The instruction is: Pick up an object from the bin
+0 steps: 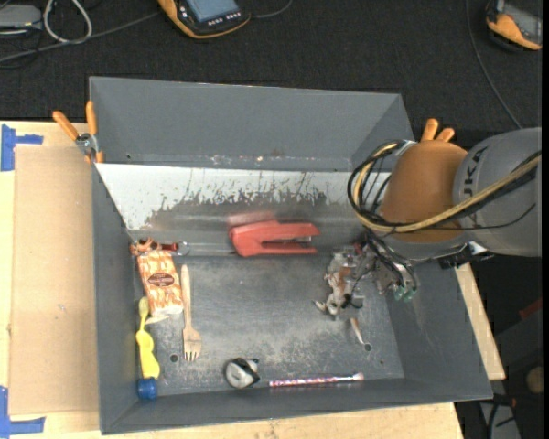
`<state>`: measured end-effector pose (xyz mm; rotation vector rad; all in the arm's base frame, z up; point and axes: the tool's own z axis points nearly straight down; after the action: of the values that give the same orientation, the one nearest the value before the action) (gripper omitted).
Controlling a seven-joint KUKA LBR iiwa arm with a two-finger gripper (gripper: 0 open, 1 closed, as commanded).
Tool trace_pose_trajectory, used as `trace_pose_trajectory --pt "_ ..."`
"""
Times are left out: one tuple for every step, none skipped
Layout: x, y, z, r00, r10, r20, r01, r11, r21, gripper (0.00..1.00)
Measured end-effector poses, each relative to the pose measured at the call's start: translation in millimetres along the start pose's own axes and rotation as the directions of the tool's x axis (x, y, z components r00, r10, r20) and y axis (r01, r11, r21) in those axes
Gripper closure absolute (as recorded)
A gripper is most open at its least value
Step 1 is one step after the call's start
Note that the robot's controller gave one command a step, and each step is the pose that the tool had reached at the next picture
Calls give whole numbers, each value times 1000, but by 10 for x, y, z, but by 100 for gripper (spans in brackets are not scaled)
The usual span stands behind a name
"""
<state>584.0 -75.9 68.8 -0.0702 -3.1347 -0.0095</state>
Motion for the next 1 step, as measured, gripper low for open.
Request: trace_pose_trajectory --pt "123 -94 -659 999 -48 -4 48 999 -1 100"
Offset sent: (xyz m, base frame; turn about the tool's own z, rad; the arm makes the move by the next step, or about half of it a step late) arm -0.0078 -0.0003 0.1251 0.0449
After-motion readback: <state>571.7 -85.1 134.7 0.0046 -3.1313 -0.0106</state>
